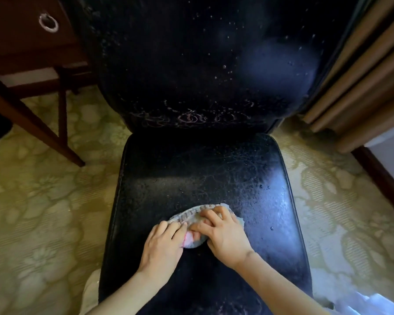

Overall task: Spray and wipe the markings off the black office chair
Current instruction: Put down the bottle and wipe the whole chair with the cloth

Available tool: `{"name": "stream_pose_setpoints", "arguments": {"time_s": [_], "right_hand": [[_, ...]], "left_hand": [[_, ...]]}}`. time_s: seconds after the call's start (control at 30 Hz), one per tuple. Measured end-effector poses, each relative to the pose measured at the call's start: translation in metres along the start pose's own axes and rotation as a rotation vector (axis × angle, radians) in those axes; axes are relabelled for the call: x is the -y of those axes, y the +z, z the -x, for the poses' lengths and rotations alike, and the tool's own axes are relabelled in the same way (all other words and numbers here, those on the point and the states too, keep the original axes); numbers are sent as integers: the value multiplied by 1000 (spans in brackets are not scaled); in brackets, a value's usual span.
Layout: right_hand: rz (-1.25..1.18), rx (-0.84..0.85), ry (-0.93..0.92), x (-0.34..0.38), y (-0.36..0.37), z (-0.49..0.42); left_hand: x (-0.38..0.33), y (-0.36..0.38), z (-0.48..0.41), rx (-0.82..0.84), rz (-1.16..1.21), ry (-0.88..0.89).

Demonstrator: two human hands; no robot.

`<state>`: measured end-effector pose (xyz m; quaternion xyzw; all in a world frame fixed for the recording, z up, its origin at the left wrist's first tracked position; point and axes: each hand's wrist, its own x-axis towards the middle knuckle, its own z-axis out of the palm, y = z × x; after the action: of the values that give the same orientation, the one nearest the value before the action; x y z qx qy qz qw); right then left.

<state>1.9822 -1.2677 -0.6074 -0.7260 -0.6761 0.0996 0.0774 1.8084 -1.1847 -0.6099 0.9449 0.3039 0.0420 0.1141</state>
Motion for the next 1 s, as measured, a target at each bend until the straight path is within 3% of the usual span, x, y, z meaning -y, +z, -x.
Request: {"name": "stream_pose_setpoints", "arguments": {"time_s": [0.23,0.33,0.57,1.0], "right_hand": [[22,-105,-82,-13,6,13],[20,-75,-39,-3,6,27],[25,58,41,39,6,72],[79,110,34,52,5,81]], "left_hand": [[-26,-2,7,-2,-35,-91],[-32,-3,15,10,-63,-137],[-44,-23,57,105,-171,-53],[-44,-8,71,70,-137,-49]]}}
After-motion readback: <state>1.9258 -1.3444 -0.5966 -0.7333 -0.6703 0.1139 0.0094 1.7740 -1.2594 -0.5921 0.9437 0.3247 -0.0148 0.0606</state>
